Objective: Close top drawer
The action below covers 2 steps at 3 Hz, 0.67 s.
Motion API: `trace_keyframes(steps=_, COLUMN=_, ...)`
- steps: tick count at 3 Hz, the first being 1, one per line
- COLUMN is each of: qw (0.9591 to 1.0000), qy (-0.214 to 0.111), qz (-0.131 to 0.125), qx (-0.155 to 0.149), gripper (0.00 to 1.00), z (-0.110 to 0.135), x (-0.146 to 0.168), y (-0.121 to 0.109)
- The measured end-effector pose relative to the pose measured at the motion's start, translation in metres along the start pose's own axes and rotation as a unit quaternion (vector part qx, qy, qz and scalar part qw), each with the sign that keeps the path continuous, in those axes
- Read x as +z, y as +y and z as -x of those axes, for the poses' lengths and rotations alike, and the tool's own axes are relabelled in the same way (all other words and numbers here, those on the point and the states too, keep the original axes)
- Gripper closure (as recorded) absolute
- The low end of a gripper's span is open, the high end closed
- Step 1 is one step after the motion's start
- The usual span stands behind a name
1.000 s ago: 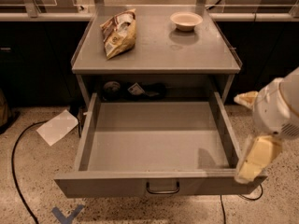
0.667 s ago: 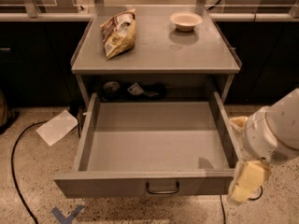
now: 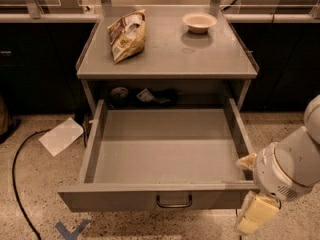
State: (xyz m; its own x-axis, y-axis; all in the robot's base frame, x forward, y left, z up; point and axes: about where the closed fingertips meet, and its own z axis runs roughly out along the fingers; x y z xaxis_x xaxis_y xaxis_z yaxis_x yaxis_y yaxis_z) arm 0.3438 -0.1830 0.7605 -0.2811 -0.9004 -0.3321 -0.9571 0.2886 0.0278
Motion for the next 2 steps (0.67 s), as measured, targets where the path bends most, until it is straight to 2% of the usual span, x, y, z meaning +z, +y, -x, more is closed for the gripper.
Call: trace_keyframes(steps=2, qw=1.0, qy=0.001, qz=0.0, qx=-0.001, gripper=0.65, z=0.0002, x=0.0003, y=0.0004)
